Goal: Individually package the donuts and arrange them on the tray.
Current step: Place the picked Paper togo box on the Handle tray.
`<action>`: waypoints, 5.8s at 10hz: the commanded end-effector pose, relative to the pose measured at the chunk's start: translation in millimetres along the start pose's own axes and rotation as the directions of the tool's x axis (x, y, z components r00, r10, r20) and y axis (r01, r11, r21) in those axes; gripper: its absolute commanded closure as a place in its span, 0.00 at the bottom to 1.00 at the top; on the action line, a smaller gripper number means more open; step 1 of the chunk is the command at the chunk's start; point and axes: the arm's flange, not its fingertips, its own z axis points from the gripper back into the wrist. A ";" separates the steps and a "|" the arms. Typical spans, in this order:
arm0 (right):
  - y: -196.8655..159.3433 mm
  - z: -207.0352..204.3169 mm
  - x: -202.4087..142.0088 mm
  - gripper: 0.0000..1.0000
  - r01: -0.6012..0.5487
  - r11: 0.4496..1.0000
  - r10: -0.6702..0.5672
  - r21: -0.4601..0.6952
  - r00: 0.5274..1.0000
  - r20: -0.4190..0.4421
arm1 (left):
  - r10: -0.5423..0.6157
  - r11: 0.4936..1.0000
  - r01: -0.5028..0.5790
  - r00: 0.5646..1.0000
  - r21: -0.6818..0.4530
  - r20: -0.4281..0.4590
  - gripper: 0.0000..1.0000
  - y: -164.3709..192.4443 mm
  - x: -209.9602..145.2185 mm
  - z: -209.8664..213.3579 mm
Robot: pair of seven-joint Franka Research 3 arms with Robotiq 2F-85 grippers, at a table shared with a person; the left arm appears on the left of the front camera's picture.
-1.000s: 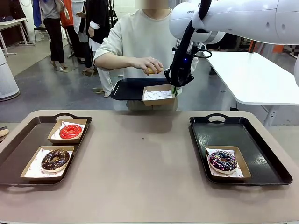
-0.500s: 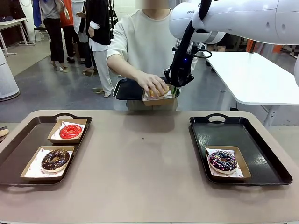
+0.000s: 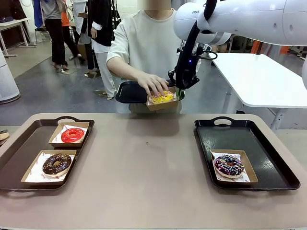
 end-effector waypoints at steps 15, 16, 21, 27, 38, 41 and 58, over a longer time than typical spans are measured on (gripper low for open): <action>-245.1 80.7 -43.7 0.99 -0.017 0.997 0.023 -0.081 0.997 0.074 | -0.007 1.000 0.007 1.000 -0.011 0.003 0.00 -2.5 -4.0 0.8; -254.7 66.6 -43.8 0.99 -0.009 0.997 0.014 -0.070 0.997 0.071 | -0.007 1.000 0.007 1.000 -0.011 0.003 0.00 -2.5 -4.0 0.8; -283.6 4.0 -52.0 0.99 0.013 1.000 -0.013 -0.001 0.998 0.065 | -0.007 1.000 0.007 1.000 -0.011 0.003 0.00 -2.5 -4.0 0.8; -280.2 1.6 -47.2 0.99 0.035 0.999 -0.034 -0.023 0.999 0.039 | -0.007 1.000 0.007 1.000 -0.011 0.003 0.00 -2.5 -4.0 0.8; -307.8 -49.2 -51.3 0.99 0.046 0.997 -0.047 0.054 0.999 0.005 | -0.007 1.000 0.007 1.000 -0.011 0.003 0.00 -2.5 -4.0 0.8; -313.3 -62.5 -56.9 0.99 0.040 0.997 -0.038 0.070 0.999 -0.022 | -0.007 1.000 0.007 1.000 -0.011 0.003 0.00 -2.5 -4.0 0.8; -283.5 -83.9 -41.1 0.61 0.028 0.997 -0.030 -0.067 0.999 -0.032 | -0.007 1.000 0.007 1.000 -0.011 0.003 0.00 -2.5 -4.0 0.8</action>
